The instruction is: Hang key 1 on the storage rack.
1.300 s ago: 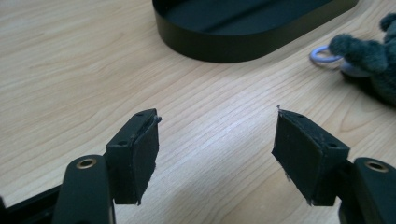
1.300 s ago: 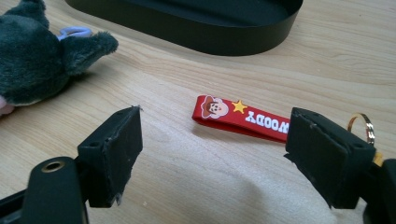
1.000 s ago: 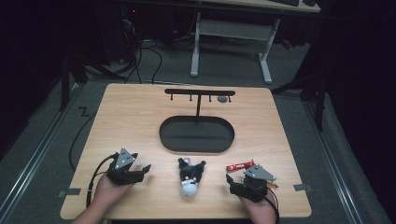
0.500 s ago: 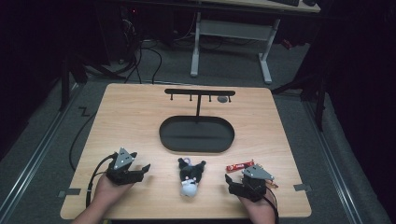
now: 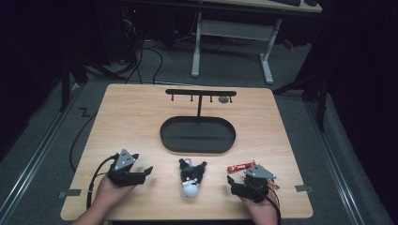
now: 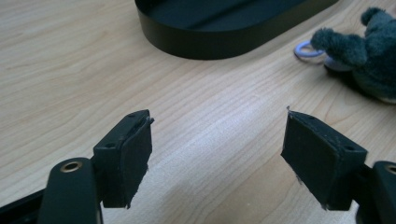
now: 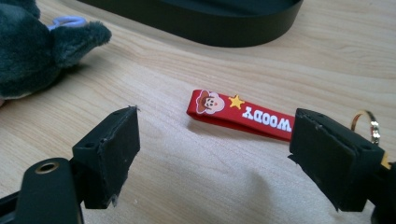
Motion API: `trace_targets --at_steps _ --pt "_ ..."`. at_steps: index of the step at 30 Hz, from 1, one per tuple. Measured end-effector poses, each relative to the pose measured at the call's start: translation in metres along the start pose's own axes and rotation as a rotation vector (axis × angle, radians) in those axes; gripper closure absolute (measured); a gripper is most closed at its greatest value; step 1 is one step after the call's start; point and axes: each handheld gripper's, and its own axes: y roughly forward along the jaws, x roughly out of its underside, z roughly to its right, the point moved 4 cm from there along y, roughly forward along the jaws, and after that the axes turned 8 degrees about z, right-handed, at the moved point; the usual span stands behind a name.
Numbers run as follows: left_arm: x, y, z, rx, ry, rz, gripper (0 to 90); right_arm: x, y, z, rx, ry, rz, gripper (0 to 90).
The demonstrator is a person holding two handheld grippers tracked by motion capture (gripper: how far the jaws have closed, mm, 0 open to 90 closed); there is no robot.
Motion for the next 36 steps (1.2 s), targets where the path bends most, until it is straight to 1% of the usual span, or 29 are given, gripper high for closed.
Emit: trace_targets --at_steps 9,12,13,14,15,16,20,22,24,25,26,31,33,36 --pt "-0.002 0.000 0.004 0.006 0.017 0.004 23.5 -0.002 -0.002 -0.002 -0.002 -0.017 -0.019 16.9" --pt "-0.002 0.001 0.005 0.011 0.023 0.000 23.5 -0.003 -0.002 -0.001 -0.016 -0.006 -0.055 18.2" --pt "-0.002 0.001 0.006 0.011 0.031 -0.004 23.4 -0.004 -0.002 -0.001 -0.027 -0.001 -0.073 20.9" --pt "-0.002 0.001 0.006 0.007 0.037 -0.001 23.1 -0.005 -0.004 0.001 -0.044 0.005 -0.084 21.5" --pt "-0.002 0.001 0.006 0.007 0.037 -0.001 21.8 -0.005 -0.004 0.001 -0.044 0.005 -0.084 21.5" --pt "-0.002 0.001 0.007 -0.001 0.046 -0.001 21.1 -0.007 -0.007 0.004 -0.048 0.010 -0.084 21.5" --pt "-0.002 0.001 0.009 0.000 0.054 -0.005 20.3 -0.009 -0.011 0.009 -0.056 0.021 -0.087 21.3" --pt "-0.001 0.002 0.009 -0.001 0.049 -0.006 19.6 -0.008 -0.014 0.012 -0.058 0.038 -0.095 23.0" --pt "0.000 0.002 0.009 -0.004 0.040 -0.008 19.4 -0.007 -0.018 0.014 -0.066 0.045 -0.099 24.7" --pt "0.001 0.002 0.008 -0.003 0.037 -0.013 19.3 -0.007 -0.020 0.016 -0.064 0.045 -0.093 24.9" --pt "0.002 0.002 0.008 -0.006 0.035 -0.019 18.9 -0.007 -0.024 0.018 -0.060 0.057 -0.095 25.5" --pt "0.000 0.001 0.009 -0.012 0.037 -0.008 18.6 -0.008 -0.031 0.022 -0.058 0.062 -0.091 27.9" --pt "0.000 0.001 0.008 -0.014 0.038 -0.006 18.6 -0.009 -0.036 0.027 -0.060 0.072 -0.084 31.7" --pt "0.001 0.002 0.006 -0.015 0.031 -0.016 18.6 -0.009 -0.040 0.031 -0.058 0.092 -0.082 34.1"
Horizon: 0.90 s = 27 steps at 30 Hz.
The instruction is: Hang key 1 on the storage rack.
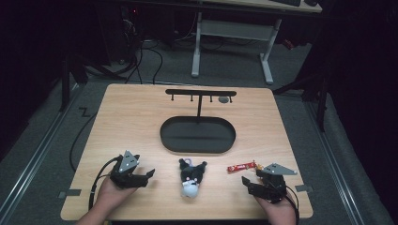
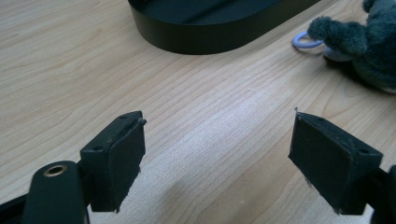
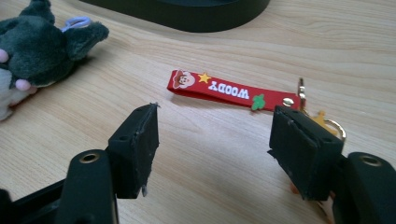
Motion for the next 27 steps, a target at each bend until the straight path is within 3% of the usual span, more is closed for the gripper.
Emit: trace_targets --at_steps 2,4,13,17,27 --pt "0.000 0.000 0.000 0.001 0.001 -0.001 18.6 0.000 -0.002 0.002 0.000 0.006 -0.005 35.8" --pt "0.000 -0.001 0.000 0.001 0.002 0.000 18.5 0.001 -0.004 0.002 -0.011 -0.019 -0.029 41.7" --pt "-0.001 0.000 0.002 0.003 0.016 -0.007 18.6 0.000 -0.009 0.006 0.011 -0.063 -0.080 44.7" --pt "-0.002 -0.001 0.002 0.006 0.020 -0.002 18.5 -0.001 -0.011 0.009 -0.001 -0.031 -0.089 45.4" --pt "-0.003 0.002 0.003 0.028 0.032 0.001 18.5 0.006 -0.020 0.016 0.020 -0.044 -0.137 46.5"
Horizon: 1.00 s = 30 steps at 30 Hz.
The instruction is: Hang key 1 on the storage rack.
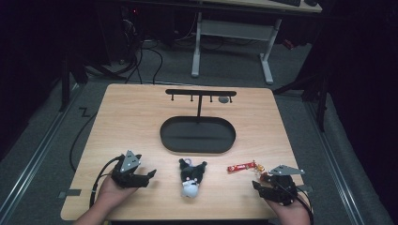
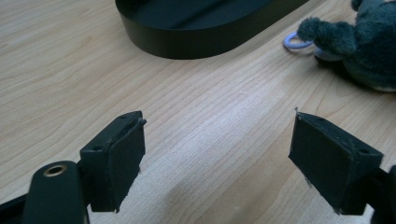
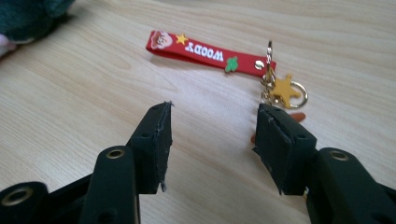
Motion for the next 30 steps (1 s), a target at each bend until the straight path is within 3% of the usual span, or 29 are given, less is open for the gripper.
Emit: trace_targets --at_steps 3,5,11,12,13,18,27,30 --pt "0.001 0.001 0.002 0.007 0.008 -0.012 18.5 0.001 -0.002 -0.001 0.026 -0.027 -0.032 48.1" --pt "0.001 0.001 0.002 0.009 0.007 -0.011 18.5 -0.001 -0.004 -0.003 0.006 -0.036 -0.057 49.4" --pt "-0.002 -0.004 0.005 0.014 0.008 0.006 18.5 -0.007 -0.010 -0.005 0.069 -0.101 -0.140 48.9" --pt "-0.002 -0.004 0.005 0.014 0.008 0.006 18.5 -0.007 -0.010 -0.005 0.069 -0.101 -0.140 48.9" --pt "-0.002 -0.004 0.005 0.015 0.008 0.005 18.5 -0.007 -0.010 -0.004 0.068 -0.115 -0.179 49.1" --pt "-0.001 -0.003 0.004 0.018 0.007 -0.003 18.5 -0.005 -0.010 0.003 0.076 -0.142 -0.260 49.0" --pt "-0.001 -0.002 0.005 0.023 0.004 -0.006 18.5 -0.005 -0.006 0.014 0.075 -0.154 -0.326 49.3" --pt "-0.001 -0.002 0.006 0.026 0.003 -0.007 18.6 -0.008 -0.003 0.014 0.088 -0.197 -0.395 45.4"
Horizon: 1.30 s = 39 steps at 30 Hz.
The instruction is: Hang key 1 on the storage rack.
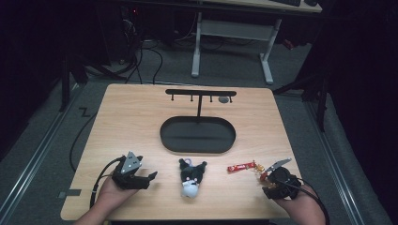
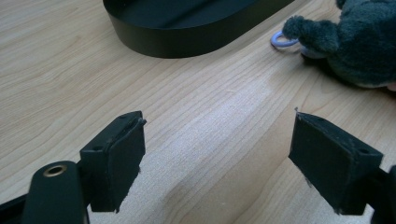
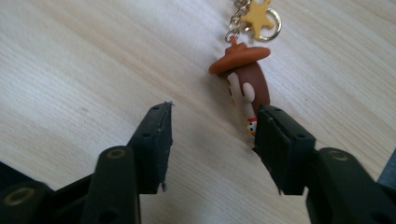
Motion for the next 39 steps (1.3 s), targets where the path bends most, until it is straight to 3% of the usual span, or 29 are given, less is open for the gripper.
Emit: trace_targets --at_steps 5,11,14,17,23,26,27,32,35,39 --pt "0.000 0.000 0.000 0.004 0.003 -0.004 18.6 -0.007 0.002 0.000 0.019 -0.057 -0.057 44.1" --pt "0.001 0.000 0.000 0.008 0.004 -0.005 18.6 -0.012 0.013 0.014 -0.006 -0.026 -0.094 43.5" --pt "0.001 0.000 0.000 0.008 0.002 -0.004 18.6 -0.013 0.018 0.018 -0.015 -0.037 -0.097 43.2" --pt "0.001 0.000 0.000 0.009 0.003 -0.006 18.6 -0.017 0.024 0.021 -0.026 -0.028 -0.110 45.5" --pt "0.001 0.000 -0.001 0.011 0.002 -0.007 18.6 -0.020 0.039 0.019 -0.027 -0.071 -0.166 56.1" --pt "0.001 0.000 -0.001 0.011 0.001 -0.008 18.6 -0.020 0.040 0.019 -0.031 -0.064 -0.172 58.7" --pt "0.001 0.000 -0.001 0.011 0.000 -0.009 18.6 -0.019 0.040 0.020 -0.031 -0.065 -0.172 65.6" --pt "0.001 0.000 -0.001 0.013 -0.008 -0.007 18.6 -0.020 0.040 0.019 -0.027 -0.100 -0.179 67.3" --pt "0.001 -0.002 -0.001 0.013 -0.011 -0.006 18.6 -0.023 0.039 0.018 -0.052 -0.083 -0.189 67.5" --pt "0.002 -0.002 -0.001 0.010 -0.017 -0.002 18.6 -0.029 0.027 0.017 -0.091 -0.037 -0.143 67.5"
